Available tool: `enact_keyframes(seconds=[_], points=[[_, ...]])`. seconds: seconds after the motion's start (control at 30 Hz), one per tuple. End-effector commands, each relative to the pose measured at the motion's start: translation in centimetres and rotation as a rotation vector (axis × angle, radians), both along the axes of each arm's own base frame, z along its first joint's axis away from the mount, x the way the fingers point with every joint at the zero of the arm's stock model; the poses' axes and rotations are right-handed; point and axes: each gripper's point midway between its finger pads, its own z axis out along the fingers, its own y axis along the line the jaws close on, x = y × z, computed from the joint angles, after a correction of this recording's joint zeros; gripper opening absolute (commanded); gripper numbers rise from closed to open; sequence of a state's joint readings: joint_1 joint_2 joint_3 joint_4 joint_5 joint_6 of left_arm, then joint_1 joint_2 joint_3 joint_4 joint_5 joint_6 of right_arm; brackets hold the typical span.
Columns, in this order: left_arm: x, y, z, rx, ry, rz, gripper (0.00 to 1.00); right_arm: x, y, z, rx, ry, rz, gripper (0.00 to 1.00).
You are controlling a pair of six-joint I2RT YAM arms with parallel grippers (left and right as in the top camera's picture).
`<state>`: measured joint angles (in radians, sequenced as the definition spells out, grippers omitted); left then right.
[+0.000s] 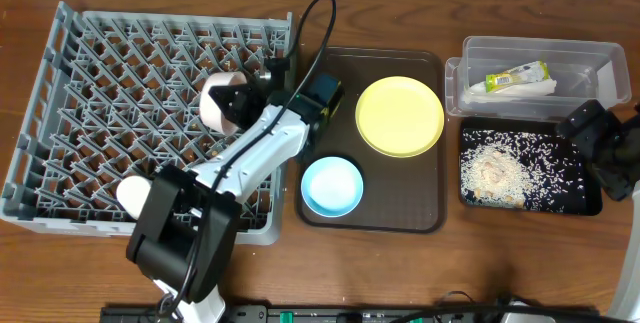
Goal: Sort waste into correct bins and load items into the dishwasher
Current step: 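Lift the white bowl and set it into the dish rack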
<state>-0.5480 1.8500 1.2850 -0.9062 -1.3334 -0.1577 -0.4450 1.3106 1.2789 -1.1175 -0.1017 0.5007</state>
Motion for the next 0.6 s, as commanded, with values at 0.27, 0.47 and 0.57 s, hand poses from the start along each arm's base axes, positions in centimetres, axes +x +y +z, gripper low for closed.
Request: enact_keyframes(seconds=[0.27, 0.47, 0.57], points=[[-1.6, -2.4, -4.2, -0.183, 0.139, -0.035, 0.08, -0.1, -0.1, 0.4, -0.004, -0.012, -0.001, 0.99], [-2.9, -3.5, -7.1, -0.336, 0.263, -0.022, 0.25, -0.1, -0.1, 0.4, -0.004, -0.013, -0.001, 0.99], [-3.4, -3.6, -7.5, -0.362, 0.288, -0.011, 0.28, -0.1, -0.1, 0.4, -0.004, -0.012, -0.001, 0.99]])
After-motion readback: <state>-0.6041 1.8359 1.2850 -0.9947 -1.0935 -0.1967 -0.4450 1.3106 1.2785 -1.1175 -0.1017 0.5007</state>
